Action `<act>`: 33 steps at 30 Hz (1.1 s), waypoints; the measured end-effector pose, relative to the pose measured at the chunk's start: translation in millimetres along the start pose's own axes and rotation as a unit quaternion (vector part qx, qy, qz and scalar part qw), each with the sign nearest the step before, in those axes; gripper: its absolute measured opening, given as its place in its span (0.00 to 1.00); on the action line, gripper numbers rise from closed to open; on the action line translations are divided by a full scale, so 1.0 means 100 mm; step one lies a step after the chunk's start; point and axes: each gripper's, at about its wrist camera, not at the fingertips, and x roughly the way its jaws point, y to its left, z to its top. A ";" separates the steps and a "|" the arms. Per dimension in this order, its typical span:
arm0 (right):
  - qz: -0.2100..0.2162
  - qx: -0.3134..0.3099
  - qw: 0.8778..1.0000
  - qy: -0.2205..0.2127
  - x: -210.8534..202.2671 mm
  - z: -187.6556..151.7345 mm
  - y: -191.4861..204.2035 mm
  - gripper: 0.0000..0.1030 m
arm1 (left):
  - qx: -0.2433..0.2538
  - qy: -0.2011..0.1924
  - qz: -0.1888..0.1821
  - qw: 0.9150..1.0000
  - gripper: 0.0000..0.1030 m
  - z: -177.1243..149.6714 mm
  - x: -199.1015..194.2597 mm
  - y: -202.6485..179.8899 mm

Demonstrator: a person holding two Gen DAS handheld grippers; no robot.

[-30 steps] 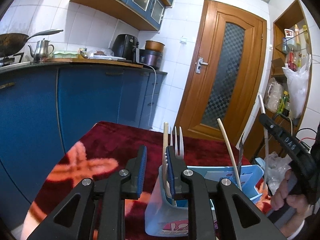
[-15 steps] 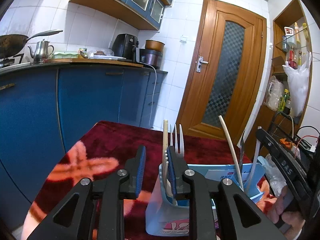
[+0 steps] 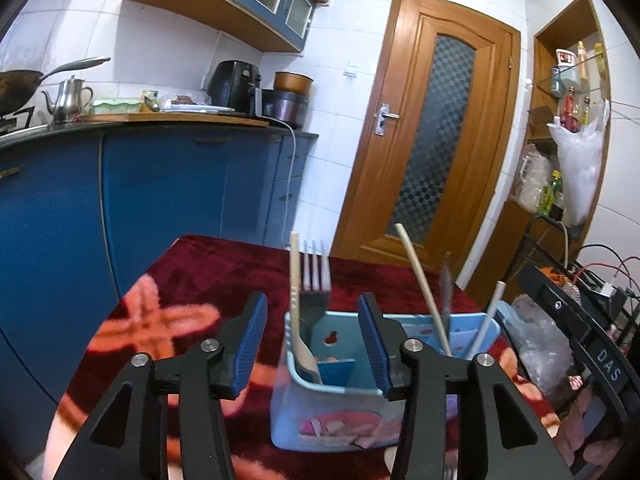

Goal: Organize utensils
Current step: 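Lift the fork and white knife over the blue caddy and open both grippers, then withdraw both open grippers from the caddy back toward the remaining utensils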

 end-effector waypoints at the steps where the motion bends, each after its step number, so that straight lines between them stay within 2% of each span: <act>1: 0.001 0.000 1.000 0.006 -0.04 0.00 0.01 0.29 | 0.004 0.002 -0.001 1.000 0.50 -0.01 -0.03 -0.02; 10: 0.009 0.021 0.998 0.057 -0.32 -0.04 0.02 0.31 | 0.031 0.039 0.005 0.999 0.52 -0.12 -0.33 -0.17; 15: 0.014 0.041 0.994 0.096 -0.43 -0.12 0.02 0.36 | 0.055 0.072 0.020 0.996 0.55 -0.22 -0.48 -0.23; 24: 0.010 0.075 0.983 0.165 -0.64 -0.45 -0.02 0.37 | 0.047 0.110 0.039 0.992 0.57 -0.43 -0.74 -0.12; 33: 0.009 0.083 0.969 0.235 -0.74 -0.83 0.02 0.37 | 0.030 0.148 0.060 0.987 0.57 -0.72 -0.88 0.05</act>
